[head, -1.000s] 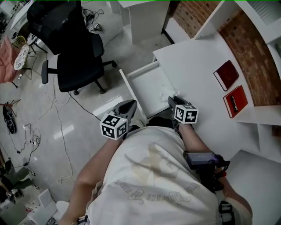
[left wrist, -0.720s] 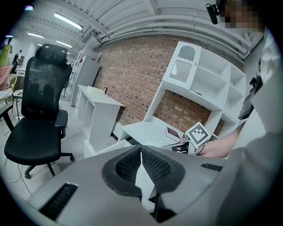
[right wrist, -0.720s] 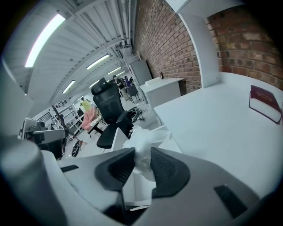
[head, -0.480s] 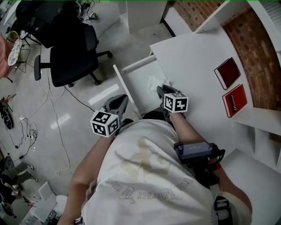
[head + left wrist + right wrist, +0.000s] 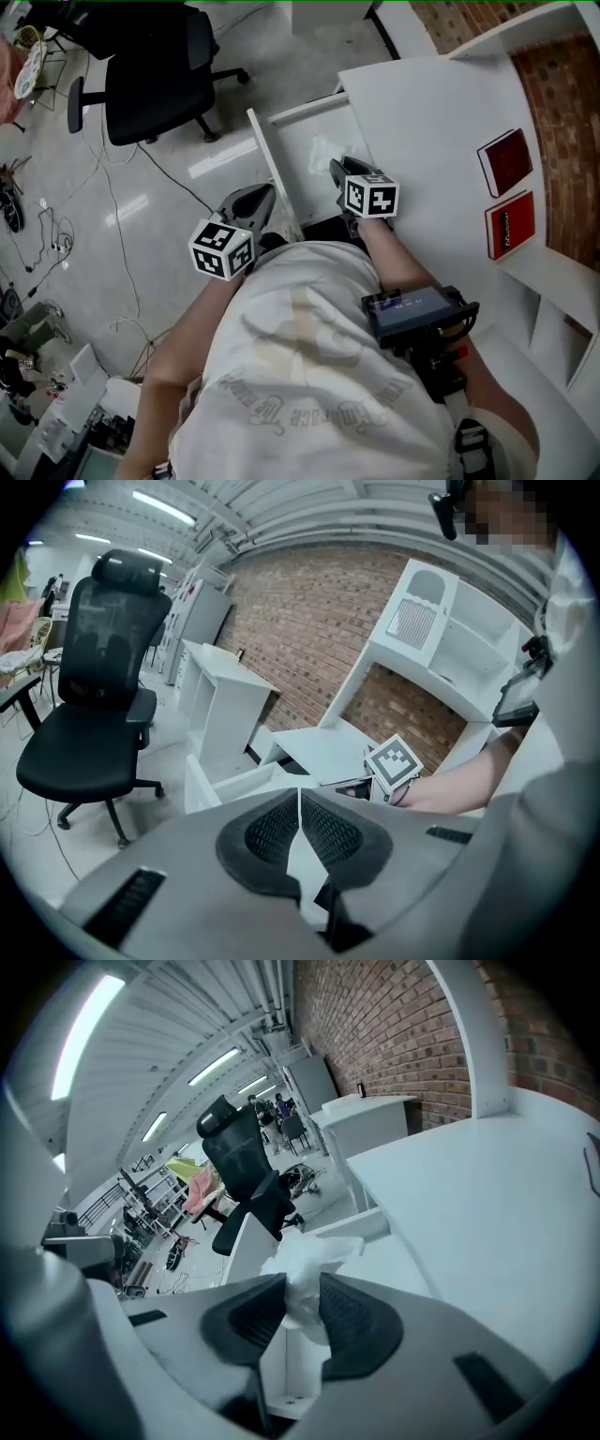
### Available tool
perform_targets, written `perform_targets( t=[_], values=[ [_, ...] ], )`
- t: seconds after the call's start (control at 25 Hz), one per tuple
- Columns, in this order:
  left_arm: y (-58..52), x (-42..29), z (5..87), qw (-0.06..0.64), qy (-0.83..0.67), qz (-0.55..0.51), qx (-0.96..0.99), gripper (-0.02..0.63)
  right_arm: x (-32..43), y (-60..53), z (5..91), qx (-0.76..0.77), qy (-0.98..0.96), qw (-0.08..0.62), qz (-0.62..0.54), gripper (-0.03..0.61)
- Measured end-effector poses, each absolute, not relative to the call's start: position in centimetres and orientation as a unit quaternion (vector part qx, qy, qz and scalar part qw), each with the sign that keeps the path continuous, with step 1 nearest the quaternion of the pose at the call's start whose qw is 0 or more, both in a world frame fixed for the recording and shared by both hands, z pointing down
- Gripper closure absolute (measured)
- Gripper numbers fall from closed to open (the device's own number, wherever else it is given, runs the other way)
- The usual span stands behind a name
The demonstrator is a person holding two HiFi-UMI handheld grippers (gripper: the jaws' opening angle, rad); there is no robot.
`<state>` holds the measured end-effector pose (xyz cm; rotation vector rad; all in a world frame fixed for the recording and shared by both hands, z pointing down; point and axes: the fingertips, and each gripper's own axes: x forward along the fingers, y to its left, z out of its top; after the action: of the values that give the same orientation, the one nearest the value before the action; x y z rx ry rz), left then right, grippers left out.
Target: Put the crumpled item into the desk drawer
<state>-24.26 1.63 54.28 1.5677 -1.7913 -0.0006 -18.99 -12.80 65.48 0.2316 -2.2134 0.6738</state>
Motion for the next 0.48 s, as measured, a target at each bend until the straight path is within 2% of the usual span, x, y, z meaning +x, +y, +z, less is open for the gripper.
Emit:
perform_targets(
  t=[0.12, 0.48],
  values=[
    [2.1, -23.1, 55.3, 0.380, -0.703, 0.006, 0.602, 0.586, -18.8, -12.3, 67.1, 0.073, -0.871, 0.405, 0.270, 0.459],
    [2.3, -26.5, 55.6, 0.402, -0.725, -0.006, 0.559, 0.586, -22.3, -12.2, 70.6, 0.036, -0.855, 0.444, 0.267, 0.459]
  ],
)
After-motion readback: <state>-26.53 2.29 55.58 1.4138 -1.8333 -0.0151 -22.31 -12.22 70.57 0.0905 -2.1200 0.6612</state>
